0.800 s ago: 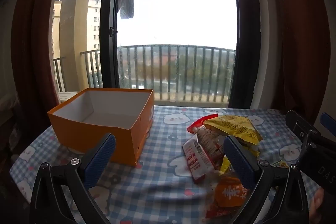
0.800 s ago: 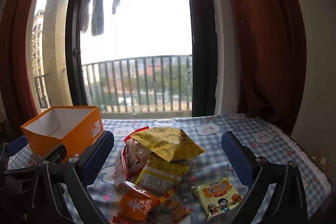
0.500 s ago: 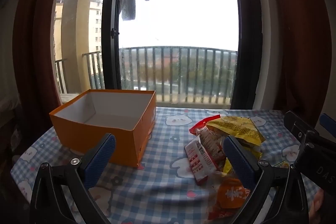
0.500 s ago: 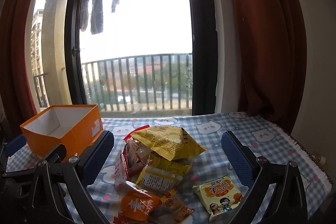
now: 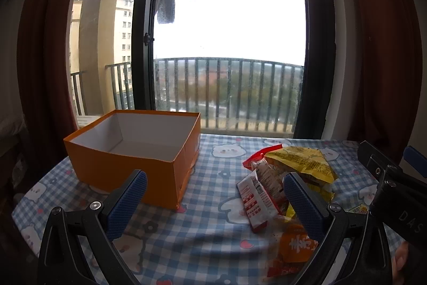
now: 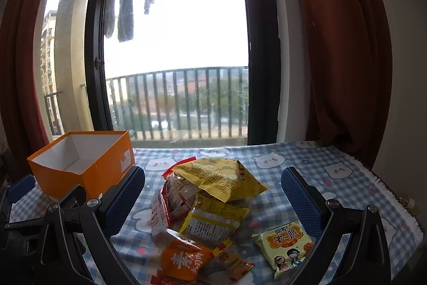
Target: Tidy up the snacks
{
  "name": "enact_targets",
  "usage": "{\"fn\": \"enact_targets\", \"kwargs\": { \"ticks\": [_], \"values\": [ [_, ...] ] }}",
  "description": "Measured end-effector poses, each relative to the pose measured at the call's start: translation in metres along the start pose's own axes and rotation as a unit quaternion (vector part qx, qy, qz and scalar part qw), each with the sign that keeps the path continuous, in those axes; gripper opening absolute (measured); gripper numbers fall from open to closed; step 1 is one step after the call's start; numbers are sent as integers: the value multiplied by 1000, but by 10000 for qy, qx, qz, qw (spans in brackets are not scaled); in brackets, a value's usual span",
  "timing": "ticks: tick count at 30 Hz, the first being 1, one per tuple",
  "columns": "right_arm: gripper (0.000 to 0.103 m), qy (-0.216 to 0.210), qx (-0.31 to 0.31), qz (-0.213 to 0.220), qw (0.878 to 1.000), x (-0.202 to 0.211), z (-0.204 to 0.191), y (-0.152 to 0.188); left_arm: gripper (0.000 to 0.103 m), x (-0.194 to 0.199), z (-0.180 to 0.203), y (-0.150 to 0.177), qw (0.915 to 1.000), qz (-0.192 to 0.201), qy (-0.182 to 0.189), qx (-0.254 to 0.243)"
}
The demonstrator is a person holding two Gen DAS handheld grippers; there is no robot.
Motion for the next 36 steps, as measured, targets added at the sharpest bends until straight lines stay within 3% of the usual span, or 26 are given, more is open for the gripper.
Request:
{"fn": "enact_targets", "kwargs": {
  "ticks": [36],
  "values": [
    [103, -75, -184, -27, 9998, -5, 6, -6, 102, -6, 7, -4, 10000, 29, 13, 3]
  ]
}}
Point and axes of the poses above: each gripper's, at about its wrist camera, not at the fingertips, and x roughly against the way its jaws point, z to its right, y to its underside, the point moved 8 cm from there along -x, roughly the way its jaws point, and after that the axes turned 6 degrees about y, right-handed, at the moved point
